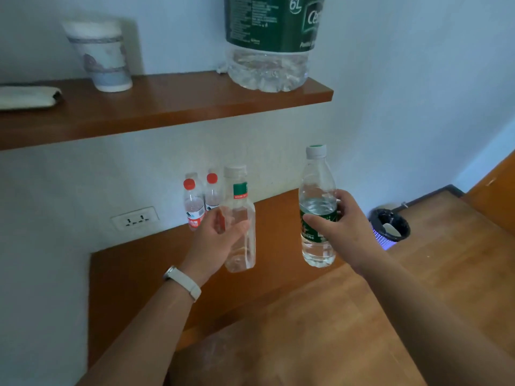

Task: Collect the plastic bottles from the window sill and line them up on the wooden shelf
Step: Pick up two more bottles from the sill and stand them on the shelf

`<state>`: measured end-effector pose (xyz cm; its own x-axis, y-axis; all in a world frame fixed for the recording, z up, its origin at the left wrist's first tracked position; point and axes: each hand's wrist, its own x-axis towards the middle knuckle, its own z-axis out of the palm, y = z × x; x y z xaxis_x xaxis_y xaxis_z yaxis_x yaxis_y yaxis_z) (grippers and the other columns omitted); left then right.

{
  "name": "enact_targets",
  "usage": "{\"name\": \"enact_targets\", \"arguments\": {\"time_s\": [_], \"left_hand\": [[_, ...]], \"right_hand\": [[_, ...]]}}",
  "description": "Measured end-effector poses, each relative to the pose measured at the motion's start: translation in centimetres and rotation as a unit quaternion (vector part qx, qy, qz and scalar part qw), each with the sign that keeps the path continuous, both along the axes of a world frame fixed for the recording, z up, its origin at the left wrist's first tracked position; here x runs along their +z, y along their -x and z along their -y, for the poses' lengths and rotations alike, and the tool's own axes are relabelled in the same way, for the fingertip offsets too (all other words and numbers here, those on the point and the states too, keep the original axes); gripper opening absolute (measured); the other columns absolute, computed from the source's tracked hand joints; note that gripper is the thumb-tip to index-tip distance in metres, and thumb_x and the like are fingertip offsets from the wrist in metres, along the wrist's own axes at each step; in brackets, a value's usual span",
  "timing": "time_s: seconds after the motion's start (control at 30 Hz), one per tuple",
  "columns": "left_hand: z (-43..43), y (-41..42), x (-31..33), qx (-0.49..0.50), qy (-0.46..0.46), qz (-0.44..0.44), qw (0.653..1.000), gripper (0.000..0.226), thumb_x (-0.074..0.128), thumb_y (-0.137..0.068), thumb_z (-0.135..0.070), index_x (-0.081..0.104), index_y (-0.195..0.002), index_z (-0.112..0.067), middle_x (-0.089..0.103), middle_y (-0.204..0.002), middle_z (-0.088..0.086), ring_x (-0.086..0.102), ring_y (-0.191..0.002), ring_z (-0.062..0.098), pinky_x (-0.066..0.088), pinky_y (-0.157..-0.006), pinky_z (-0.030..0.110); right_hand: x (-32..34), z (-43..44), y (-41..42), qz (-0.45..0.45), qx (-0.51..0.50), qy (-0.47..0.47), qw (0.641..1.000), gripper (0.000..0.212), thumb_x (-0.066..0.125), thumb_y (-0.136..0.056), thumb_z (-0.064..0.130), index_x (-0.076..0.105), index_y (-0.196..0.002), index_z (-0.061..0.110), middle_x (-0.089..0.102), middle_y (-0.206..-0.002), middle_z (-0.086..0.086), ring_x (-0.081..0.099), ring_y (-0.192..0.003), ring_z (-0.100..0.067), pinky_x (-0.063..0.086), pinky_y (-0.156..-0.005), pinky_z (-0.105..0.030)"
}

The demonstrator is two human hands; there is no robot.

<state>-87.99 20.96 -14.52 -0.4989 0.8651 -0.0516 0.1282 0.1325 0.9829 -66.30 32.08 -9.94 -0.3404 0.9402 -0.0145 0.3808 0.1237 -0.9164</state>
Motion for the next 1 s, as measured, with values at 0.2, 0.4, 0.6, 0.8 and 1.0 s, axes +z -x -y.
{"name": "enact_targets", "arguments": {"time_s": [0.2,0.4,0.6,0.8,1.0], "left_hand": [[-1.7,2.6,-1.7,0.021,0.017,-0.001,1.0,0.039,0.069,-0.089,-0.042,0.053,-0.123,-0.034,0.065,-0.114,-0.018,0.065,-0.101,0.005,0.053,-0.071,0.017],[-3.7,4.5,-3.0,0.074,0.068,-0.005,0.995,0.033,0.069,-0.088,-0.044,0.053,-0.116,-0.038,0.064,-0.107,-0.021,0.063,-0.093,-0.001,0.048,-0.064,0.012],[-7.9,4.7,-5.0,0.119,0.084,0.011,0.989,0.036,0.073,-0.088,-0.034,0.056,-0.119,-0.028,0.069,-0.108,-0.012,0.069,-0.094,0.002,0.053,-0.063,0.011],[-14.1,4.1,-5.6,0.152,0.111,0.004,0.982,0.051,0.074,-0.087,-0.031,0.047,-0.13,-0.022,0.066,-0.113,-0.003,0.068,-0.098,0.014,0.055,-0.064,0.014],[-18.0,3.2,-6.7,0.198,0.124,-0.004,0.972,0.049,0.076,-0.086,-0.033,0.049,-0.125,-0.023,0.067,-0.112,-0.005,0.068,-0.1,0.014,0.059,-0.077,0.022]], "right_hand": [[-1.9,-3.5,3.8,0.029,0.036,0.006,0.999,0.057,0.081,-0.078,0.032,0.05,-0.126,0.027,0.066,-0.109,0.007,0.066,-0.096,-0.011,0.054,-0.078,-0.029],[-4.5,-7.5,6.8,0.049,0.082,0.022,0.995,0.053,0.08,-0.08,0.033,0.05,-0.123,0.029,0.065,-0.106,0.011,0.064,-0.091,-0.004,0.049,-0.067,-0.021],[-7.1,-13.6,8.6,0.068,0.124,0.043,0.989,0.063,0.081,-0.078,0.036,0.047,-0.131,0.025,0.065,-0.11,0.006,0.065,-0.096,-0.014,0.057,-0.078,-0.033],[-8.8,-20.4,9.7,0.071,0.17,0.054,0.981,0.067,0.081,-0.078,0.037,0.043,-0.132,0.026,0.063,-0.108,0.01,0.064,-0.095,-0.009,0.057,-0.085,-0.038],[-10.7,-25.8,10.6,0.083,0.211,0.066,0.972,0.056,0.082,-0.077,0.033,0.045,-0.119,0.03,0.062,-0.099,0.013,0.063,-0.085,-0.006,0.057,-0.078,-0.032]]}}
